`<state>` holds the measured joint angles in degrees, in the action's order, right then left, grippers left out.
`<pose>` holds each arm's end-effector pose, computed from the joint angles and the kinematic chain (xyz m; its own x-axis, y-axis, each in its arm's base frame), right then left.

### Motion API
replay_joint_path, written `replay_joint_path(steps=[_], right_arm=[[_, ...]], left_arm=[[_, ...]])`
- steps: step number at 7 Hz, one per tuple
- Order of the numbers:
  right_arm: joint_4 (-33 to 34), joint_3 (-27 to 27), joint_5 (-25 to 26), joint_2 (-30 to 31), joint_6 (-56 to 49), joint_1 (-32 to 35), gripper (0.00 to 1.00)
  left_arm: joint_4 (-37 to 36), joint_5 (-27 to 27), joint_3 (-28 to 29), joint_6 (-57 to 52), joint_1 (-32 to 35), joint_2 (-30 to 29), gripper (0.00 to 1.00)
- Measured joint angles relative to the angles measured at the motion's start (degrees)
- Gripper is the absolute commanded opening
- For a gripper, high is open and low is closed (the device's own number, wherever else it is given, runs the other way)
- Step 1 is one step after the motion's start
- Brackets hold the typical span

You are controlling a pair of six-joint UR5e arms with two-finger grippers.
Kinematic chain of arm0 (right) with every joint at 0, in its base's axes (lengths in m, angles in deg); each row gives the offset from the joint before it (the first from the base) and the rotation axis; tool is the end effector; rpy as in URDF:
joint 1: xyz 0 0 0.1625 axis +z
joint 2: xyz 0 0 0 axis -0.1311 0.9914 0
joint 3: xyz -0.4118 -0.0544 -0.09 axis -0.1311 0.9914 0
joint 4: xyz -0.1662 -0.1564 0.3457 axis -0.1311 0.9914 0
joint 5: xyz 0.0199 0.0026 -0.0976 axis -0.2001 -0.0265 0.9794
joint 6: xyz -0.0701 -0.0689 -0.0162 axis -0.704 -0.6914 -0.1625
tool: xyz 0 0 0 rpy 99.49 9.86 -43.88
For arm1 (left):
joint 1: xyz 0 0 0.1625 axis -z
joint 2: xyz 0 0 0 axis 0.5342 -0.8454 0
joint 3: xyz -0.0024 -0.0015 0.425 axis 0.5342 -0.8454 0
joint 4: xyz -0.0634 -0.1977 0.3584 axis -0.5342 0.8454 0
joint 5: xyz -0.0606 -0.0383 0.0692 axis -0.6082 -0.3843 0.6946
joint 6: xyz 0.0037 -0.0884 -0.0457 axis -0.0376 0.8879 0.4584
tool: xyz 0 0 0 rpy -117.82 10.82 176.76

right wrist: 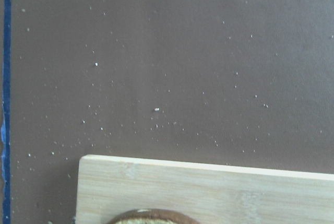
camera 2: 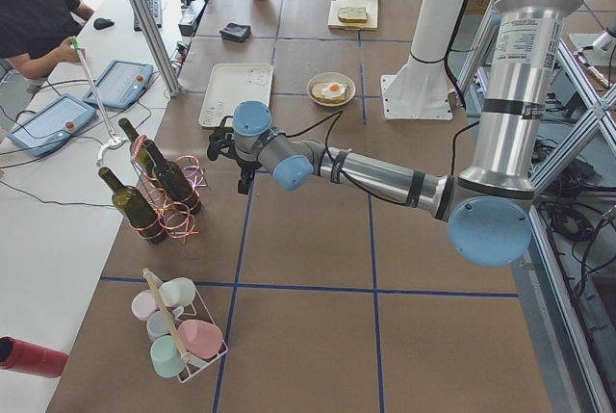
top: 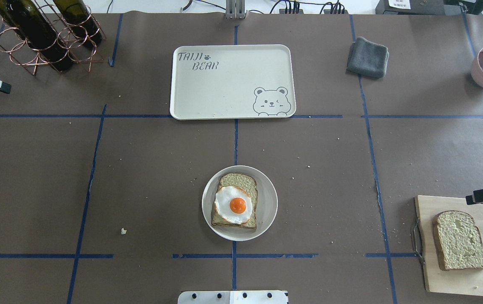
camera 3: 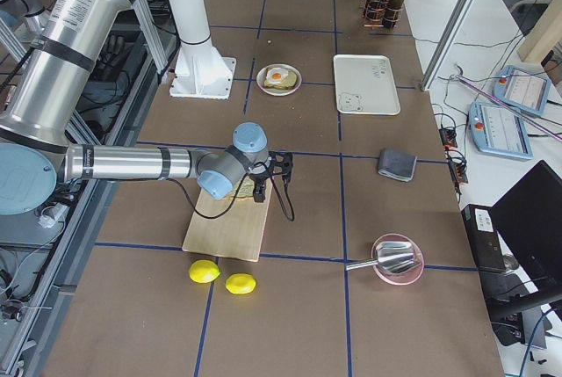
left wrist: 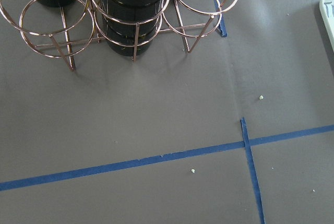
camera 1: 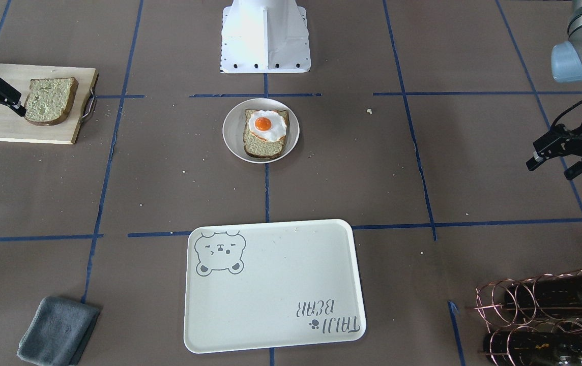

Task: Make sandwich and place on tray
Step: 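Lower the right gripper to the bread slice on the wooden board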

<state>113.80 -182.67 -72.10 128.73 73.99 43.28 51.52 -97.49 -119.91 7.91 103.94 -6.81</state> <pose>-0.1485 -0.3010 0.5905 0.6040 0.0416 0.7959 -0.0652 0.9979 -0.0026 0.1157 -0.5404 0.4814 0.5373 0.1668 -0.8267 0.0846 0.9647 0.2496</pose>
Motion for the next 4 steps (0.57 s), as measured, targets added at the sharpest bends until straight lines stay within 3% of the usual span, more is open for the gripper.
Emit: replay_joint_path(steps=[2,4], right_arm=[[-5.7,-0.3,2.4,3.8,5.2,-6.1,1.0],[-7.2,0.2,6.8,4.7,8.6,-11.9,1.0]], left_arm=[[0.1,0.0,-0.4,0.1,0.0,0.2,1.0],[0.1,0.0,-0.5,0.0,0.0,0.4,1.0]])
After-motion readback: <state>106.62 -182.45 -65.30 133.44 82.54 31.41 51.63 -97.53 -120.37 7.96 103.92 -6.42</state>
